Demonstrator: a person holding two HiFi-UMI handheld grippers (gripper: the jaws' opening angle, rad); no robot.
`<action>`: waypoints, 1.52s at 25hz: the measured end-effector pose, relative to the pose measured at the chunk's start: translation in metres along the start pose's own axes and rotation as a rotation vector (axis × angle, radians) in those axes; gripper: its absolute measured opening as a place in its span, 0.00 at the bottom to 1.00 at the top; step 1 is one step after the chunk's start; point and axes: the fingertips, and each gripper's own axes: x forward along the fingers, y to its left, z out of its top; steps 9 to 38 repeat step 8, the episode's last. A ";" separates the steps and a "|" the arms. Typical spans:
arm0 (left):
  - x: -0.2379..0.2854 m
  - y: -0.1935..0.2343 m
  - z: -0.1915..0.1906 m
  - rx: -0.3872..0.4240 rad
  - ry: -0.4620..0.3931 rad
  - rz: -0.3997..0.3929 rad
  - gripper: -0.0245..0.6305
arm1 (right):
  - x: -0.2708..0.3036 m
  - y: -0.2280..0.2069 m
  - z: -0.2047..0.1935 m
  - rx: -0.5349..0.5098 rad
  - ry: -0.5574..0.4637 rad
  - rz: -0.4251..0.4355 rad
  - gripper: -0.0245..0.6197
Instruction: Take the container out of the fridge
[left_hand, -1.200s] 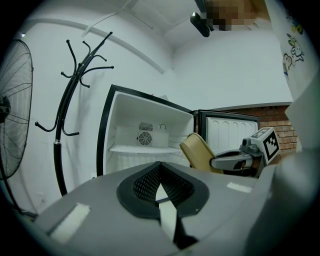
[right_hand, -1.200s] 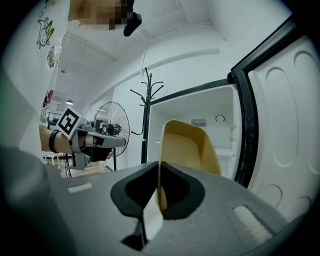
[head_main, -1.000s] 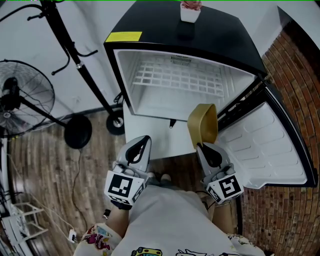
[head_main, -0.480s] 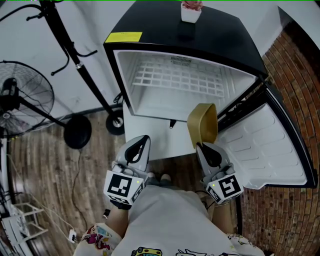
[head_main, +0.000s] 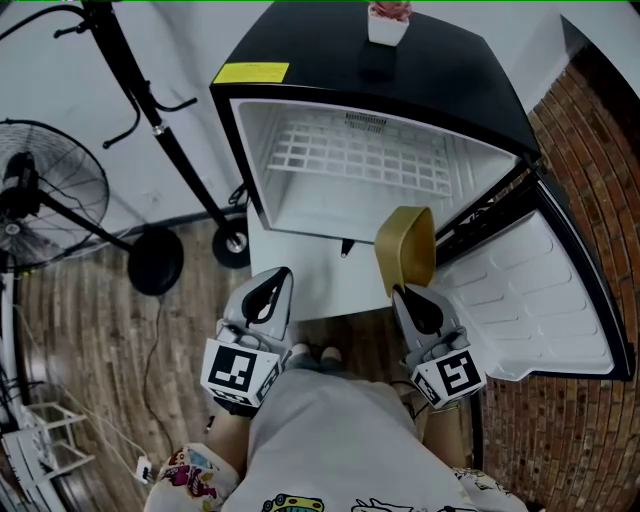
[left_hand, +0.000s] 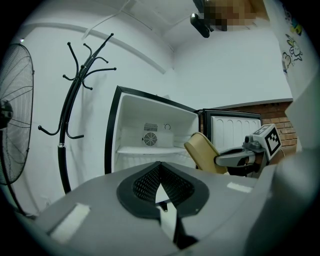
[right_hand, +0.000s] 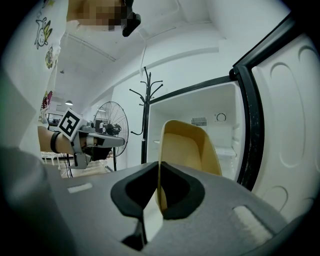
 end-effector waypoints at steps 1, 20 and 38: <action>0.000 0.001 0.001 0.005 -0.001 0.001 0.04 | 0.000 0.000 0.000 0.000 0.000 -0.001 0.06; -0.004 0.015 0.001 -0.010 -0.009 0.011 0.04 | 0.000 -0.003 0.000 -0.004 -0.002 -0.011 0.06; -0.004 0.015 0.001 -0.010 -0.009 0.011 0.04 | 0.000 -0.003 0.000 -0.004 -0.002 -0.011 0.06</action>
